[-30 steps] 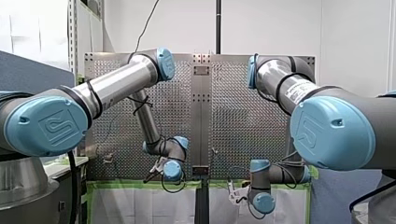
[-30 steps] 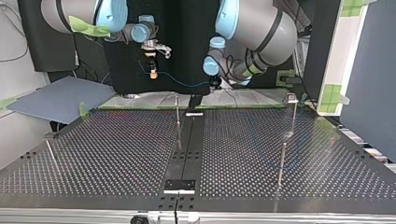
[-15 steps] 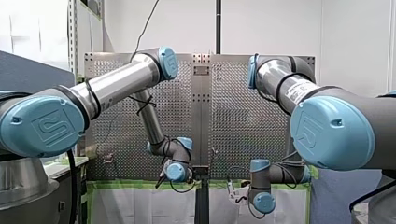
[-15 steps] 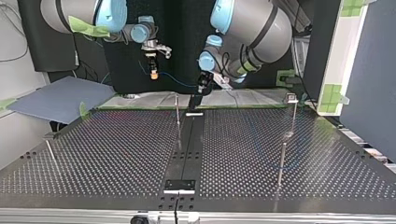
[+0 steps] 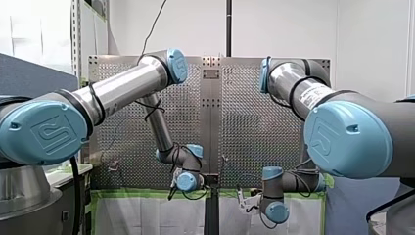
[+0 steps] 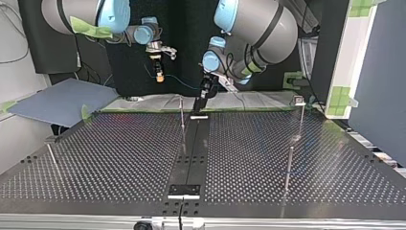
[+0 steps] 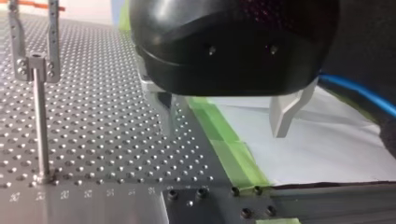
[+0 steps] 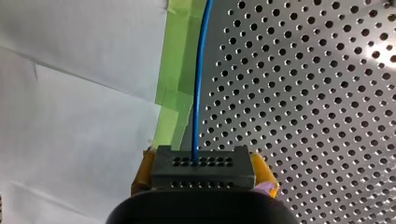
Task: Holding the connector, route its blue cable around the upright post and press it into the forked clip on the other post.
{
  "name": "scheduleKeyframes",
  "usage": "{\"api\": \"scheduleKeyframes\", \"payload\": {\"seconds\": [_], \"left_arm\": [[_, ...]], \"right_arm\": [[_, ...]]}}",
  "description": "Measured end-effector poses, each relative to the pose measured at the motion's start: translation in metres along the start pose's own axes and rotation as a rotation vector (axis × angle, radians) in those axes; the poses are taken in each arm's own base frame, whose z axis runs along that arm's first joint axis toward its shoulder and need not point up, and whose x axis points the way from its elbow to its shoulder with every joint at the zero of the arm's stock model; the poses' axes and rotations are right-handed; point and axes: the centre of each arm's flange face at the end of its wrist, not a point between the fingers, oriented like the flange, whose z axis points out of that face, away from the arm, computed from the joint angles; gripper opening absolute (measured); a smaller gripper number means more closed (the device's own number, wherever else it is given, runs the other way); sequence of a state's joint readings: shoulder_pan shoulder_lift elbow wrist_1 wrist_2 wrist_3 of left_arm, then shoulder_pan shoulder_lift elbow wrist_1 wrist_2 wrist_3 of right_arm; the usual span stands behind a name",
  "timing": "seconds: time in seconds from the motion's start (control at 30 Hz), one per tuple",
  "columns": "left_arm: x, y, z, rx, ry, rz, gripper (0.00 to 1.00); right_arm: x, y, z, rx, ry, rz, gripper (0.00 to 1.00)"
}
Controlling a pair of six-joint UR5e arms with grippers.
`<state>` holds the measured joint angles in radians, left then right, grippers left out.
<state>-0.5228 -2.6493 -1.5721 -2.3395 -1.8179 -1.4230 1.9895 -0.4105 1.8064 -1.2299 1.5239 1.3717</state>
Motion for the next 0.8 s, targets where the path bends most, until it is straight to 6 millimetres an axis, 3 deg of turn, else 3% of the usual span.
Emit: {"api": "scheduleKeyframes", "payload": {"seconds": [0.8], "left_arm": [[-0.001, 0.003, 0.0, -0.05, -0.012, -0.211, 1.0]], "right_arm": [[0.009, -0.01, 0.006, 0.164, 0.095, -0.034, 0.0]]}}
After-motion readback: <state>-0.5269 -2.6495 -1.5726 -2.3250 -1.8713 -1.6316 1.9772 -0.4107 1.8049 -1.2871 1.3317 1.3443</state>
